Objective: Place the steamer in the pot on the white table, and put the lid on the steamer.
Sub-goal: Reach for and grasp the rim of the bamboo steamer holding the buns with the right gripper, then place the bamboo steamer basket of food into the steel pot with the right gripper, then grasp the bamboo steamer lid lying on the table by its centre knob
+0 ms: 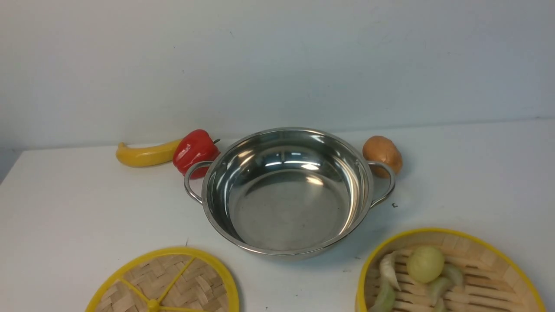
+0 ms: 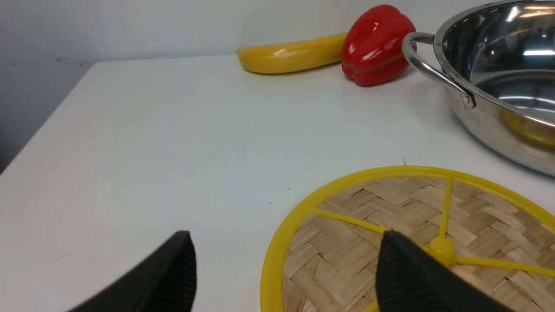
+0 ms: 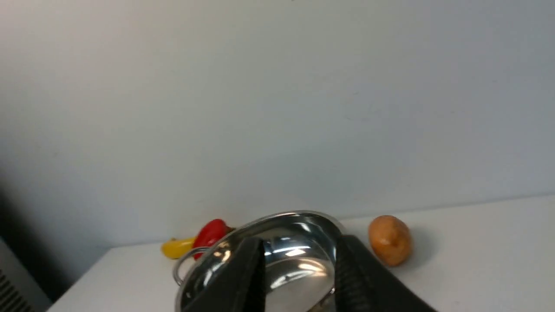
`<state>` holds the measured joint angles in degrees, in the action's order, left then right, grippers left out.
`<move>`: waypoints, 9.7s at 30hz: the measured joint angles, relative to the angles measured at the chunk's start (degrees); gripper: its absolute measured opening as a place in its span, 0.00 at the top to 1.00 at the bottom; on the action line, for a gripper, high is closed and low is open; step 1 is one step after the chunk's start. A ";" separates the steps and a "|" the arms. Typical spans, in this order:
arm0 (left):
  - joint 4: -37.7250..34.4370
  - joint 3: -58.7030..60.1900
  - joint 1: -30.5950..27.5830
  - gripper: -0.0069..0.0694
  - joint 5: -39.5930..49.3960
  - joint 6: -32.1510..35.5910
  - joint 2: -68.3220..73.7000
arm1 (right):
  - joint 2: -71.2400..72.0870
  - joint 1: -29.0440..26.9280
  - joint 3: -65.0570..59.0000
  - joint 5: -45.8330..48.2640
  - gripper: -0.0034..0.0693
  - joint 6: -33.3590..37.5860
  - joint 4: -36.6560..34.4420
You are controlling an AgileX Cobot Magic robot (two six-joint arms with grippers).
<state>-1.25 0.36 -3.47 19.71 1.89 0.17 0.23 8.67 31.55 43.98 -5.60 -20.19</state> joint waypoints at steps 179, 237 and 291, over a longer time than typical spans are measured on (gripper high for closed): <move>0.00 0.00 0.00 0.24 0.00 -0.03 0.00 | -110.69 13.31 102.17 26.77 0.96 -3.29 30.14; 0.00 0.00 0.00 0.24 0.00 -0.03 0.00 | -2.04 -7.06 -32.11 -27.25 0.68 -5.57 27.77; -15.07 -36.54 0.00 0.24 28.11 -1.08 21.88 | -0.49 -2.25 -32.11 -25.90 0.62 -6.77 27.58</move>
<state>-16.33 -36.18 -3.47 47.82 0.81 22.04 -0.26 6.41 -0.56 18.08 -12.37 7.39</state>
